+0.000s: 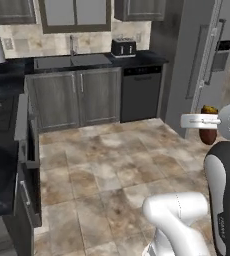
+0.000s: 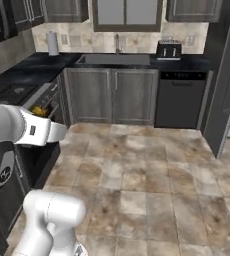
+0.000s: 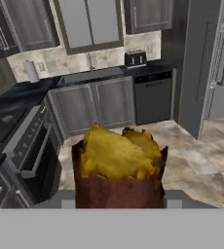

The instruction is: Transport the fish and sweet potato to the fridge. Place the fish on the rack containing meat and place the sweet potato on the rack containing the vegetable, ensuring meats and vegetables are on different racks.

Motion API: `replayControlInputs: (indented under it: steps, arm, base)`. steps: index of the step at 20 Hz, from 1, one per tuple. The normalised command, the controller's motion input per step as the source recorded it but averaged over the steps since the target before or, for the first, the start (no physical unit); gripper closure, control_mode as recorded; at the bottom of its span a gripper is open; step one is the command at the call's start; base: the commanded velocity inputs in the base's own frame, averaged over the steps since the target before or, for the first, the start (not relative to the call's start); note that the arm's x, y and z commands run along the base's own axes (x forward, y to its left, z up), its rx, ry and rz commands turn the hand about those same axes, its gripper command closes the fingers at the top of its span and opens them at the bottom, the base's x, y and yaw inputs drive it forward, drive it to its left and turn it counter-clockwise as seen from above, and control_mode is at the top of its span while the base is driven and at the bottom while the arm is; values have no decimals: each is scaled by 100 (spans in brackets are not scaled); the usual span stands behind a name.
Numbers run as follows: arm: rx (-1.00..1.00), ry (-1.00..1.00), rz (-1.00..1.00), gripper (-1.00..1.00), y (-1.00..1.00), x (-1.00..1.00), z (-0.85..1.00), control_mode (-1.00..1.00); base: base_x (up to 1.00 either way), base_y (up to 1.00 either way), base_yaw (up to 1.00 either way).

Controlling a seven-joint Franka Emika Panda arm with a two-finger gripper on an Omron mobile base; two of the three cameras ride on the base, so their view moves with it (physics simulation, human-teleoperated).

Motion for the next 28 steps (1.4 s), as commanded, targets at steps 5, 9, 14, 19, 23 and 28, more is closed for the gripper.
replayControlInputs:
  steps: [5, 9, 14, 19, 23, 28]
  arm:
    - [0, 0, 0, 100, 0, 0, 0, 100]
    - [0, 0, 0, 100, 0, 0, 0, 100]
    - [0, 0, 0, 100, 0, 0, 0, 100]
    - [0, 0, 0, 100, 0, 0, 0, 100]
    - [0, 0, 0, 100, 0, 0, 0, 100]
    - [0, 0, 0, 100, 0, 0, 0, 100]
  base:
    - [14, -100, 22]
    - [0, -100, 14]
    - [0, -100, 12]
    - [0, -100, 5]
    - [0, -100, 3]
    - [14, -100, 8]
